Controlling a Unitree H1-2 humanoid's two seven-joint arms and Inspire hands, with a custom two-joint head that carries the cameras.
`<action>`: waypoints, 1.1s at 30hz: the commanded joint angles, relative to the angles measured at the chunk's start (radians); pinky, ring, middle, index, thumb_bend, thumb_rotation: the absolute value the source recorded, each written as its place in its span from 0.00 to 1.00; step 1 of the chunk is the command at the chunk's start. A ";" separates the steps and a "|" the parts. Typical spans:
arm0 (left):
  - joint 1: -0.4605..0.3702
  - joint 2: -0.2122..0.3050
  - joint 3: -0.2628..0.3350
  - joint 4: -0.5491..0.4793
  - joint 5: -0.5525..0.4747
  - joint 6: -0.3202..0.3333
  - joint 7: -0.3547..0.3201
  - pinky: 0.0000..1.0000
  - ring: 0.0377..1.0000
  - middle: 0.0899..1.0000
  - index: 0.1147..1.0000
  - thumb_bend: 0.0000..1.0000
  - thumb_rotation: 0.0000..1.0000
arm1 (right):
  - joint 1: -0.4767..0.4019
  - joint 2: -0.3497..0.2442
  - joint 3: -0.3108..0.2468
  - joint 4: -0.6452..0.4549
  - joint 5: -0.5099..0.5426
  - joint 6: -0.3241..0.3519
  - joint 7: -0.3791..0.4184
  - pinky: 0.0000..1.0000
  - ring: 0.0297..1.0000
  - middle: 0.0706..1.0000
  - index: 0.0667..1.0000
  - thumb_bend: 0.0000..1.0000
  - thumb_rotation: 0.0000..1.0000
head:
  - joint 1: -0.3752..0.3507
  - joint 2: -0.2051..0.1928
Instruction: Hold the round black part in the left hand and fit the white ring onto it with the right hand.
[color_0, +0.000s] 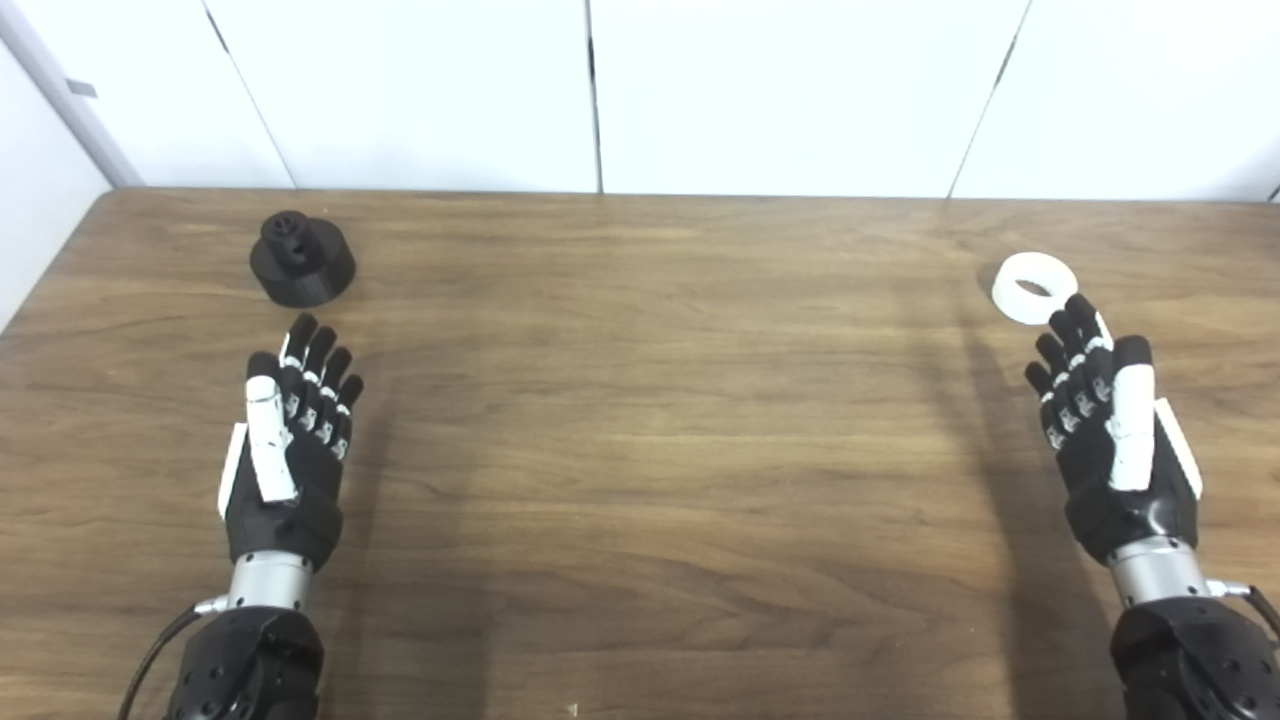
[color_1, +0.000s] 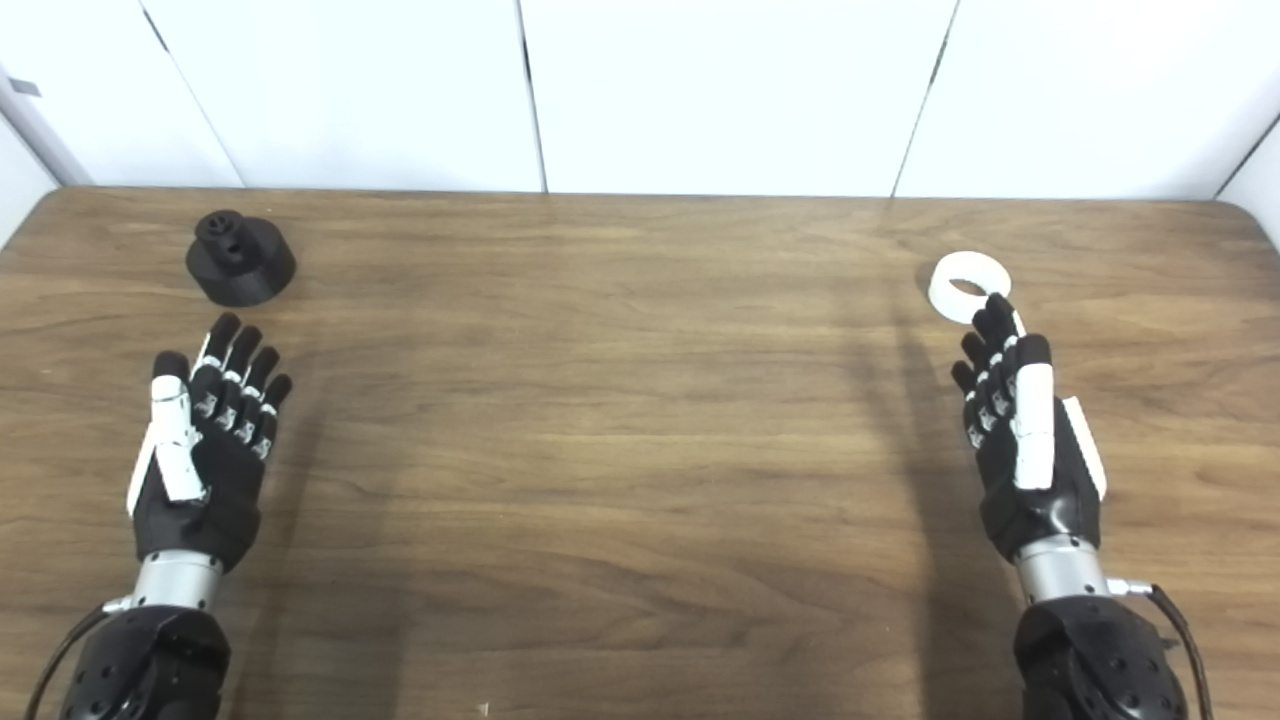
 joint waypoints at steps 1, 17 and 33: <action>-0.016 0.002 0.003 -0.033 0.009 -0.036 0.001 1.00 1.00 1.00 1.00 0.57 1.00 | 0.011 -0.012 -0.001 -0.042 0.007 -0.017 -0.009 1.00 1.00 1.00 1.00 0.57 1.00 | -0.001 0.001; -0.008 -0.001 -0.018 -0.047 0.098 -0.059 0.018 1.00 1.00 1.00 0.99 0.56 1.00 | 0.012 -0.017 -0.008 -0.027 0.019 -0.033 -0.001 1.00 1.00 1.00 1.00 0.56 1.00 | 0.039 -0.014; 0.021 -0.064 -0.073 -0.010 0.169 -0.134 0.047 1.00 1.00 1.00 0.97 0.59 0.92 | 0.028 -0.053 -0.027 0.009 0.035 -0.064 0.031 1.00 1.00 1.00 1.00 0.57 1.00 | 0.298 -0.171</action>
